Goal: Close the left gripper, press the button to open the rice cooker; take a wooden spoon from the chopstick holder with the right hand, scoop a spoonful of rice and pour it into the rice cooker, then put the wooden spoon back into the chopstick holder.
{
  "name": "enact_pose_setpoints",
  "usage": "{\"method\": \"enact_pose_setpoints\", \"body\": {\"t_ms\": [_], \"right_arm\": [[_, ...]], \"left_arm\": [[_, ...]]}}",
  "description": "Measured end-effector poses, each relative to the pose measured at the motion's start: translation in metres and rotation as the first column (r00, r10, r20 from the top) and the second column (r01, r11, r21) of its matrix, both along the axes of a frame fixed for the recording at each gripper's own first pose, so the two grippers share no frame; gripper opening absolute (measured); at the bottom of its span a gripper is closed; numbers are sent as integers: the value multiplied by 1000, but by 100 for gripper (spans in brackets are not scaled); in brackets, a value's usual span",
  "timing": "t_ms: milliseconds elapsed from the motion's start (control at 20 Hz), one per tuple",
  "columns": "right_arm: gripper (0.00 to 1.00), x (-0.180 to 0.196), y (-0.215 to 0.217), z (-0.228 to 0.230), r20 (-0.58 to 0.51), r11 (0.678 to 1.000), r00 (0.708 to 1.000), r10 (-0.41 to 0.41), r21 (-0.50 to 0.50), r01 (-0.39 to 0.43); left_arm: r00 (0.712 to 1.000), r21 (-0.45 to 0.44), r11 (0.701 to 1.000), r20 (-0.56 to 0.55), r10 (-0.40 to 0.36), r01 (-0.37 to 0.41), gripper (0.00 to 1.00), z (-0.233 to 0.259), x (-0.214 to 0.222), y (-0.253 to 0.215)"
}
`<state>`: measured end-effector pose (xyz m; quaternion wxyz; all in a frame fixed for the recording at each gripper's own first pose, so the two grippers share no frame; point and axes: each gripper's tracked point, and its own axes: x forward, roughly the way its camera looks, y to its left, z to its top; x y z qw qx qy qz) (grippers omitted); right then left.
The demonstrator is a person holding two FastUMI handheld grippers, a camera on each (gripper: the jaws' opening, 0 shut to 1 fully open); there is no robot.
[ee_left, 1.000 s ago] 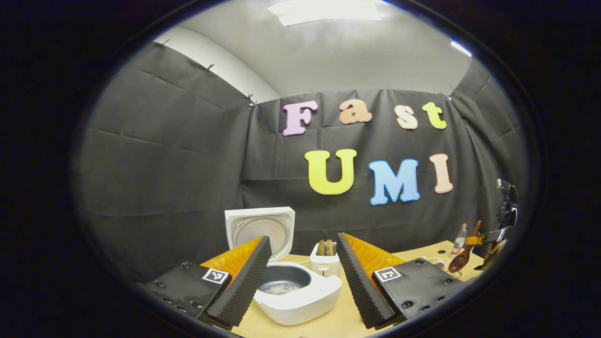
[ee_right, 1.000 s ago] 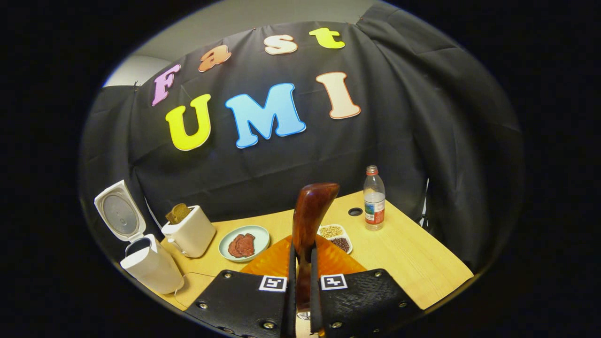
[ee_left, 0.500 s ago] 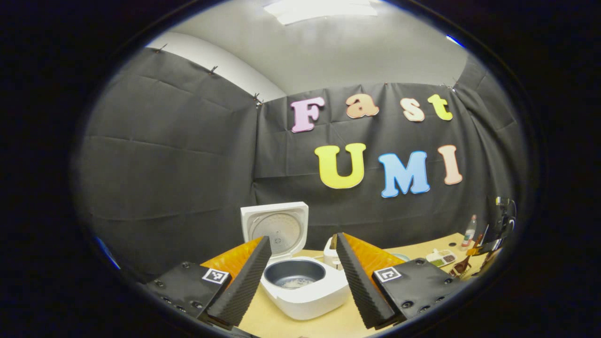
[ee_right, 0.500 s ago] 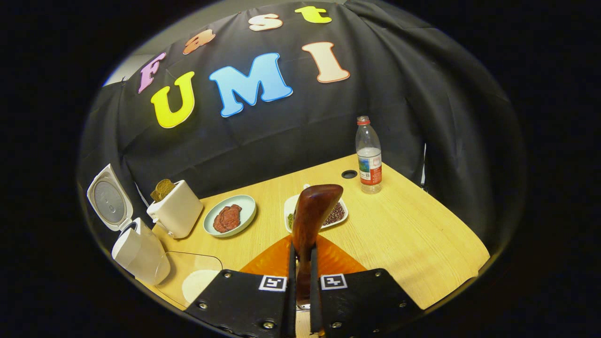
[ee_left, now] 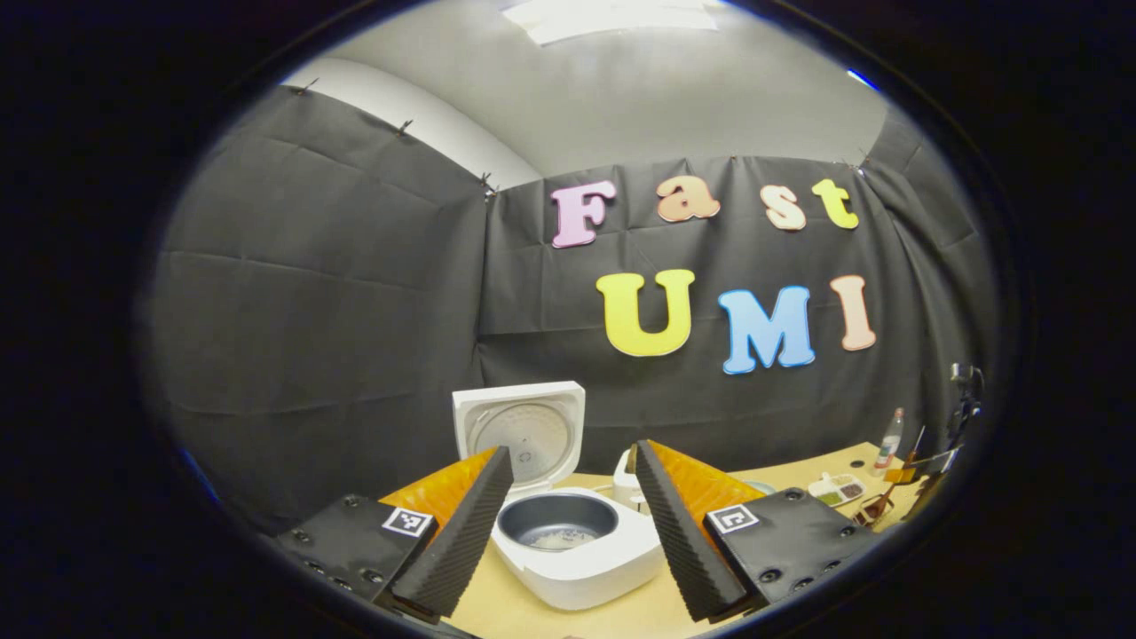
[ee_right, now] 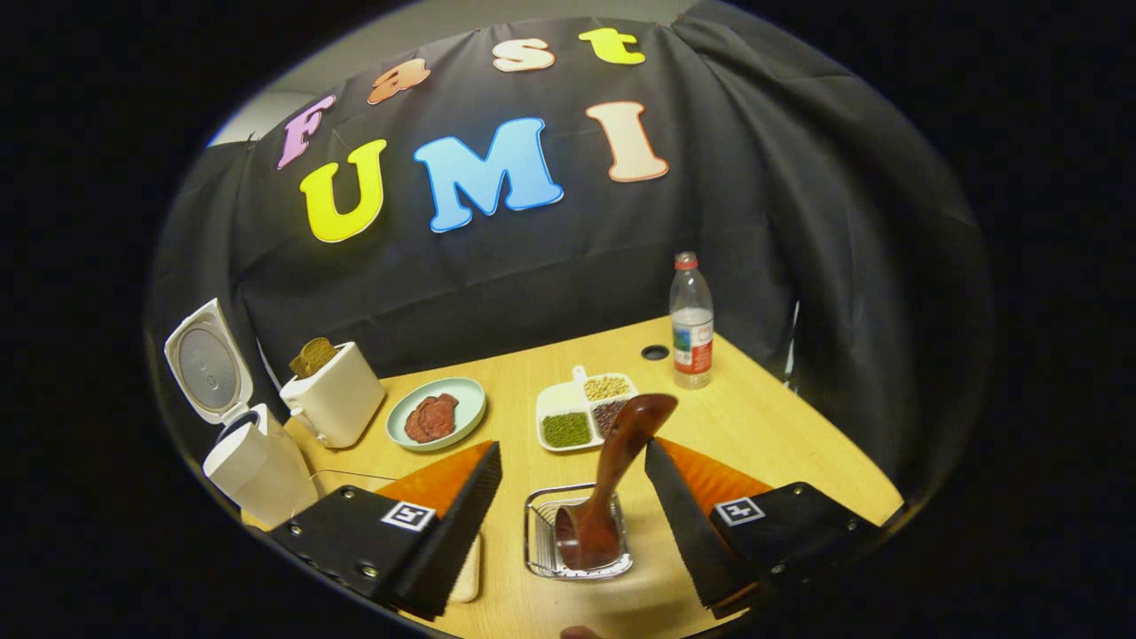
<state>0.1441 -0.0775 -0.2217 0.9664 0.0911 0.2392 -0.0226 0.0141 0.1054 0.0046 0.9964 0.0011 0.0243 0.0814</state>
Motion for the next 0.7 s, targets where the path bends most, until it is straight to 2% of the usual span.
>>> {"method": "enact_pose_setpoints", "body": {"t_ms": [50,100,450,700], "right_arm": [[100,-5,-2,15,26,1000,1000,-5,-21,5],[97,-7,-5,29,51,999,999,-7,-37,9],[98,-27,-5,115,216,991,976,0,-131,29],[98,-51,3,154,296,983,955,-2,-173,56]], "left_arm": [[1000,-1,1000,0,-7,7,95,1,7,1],[1000,1,1000,2,-10,10,95,2,14,4],[1000,22,1000,3,14,-14,95,15,87,47],[999,17,999,5,50,-50,96,32,147,89]]}}
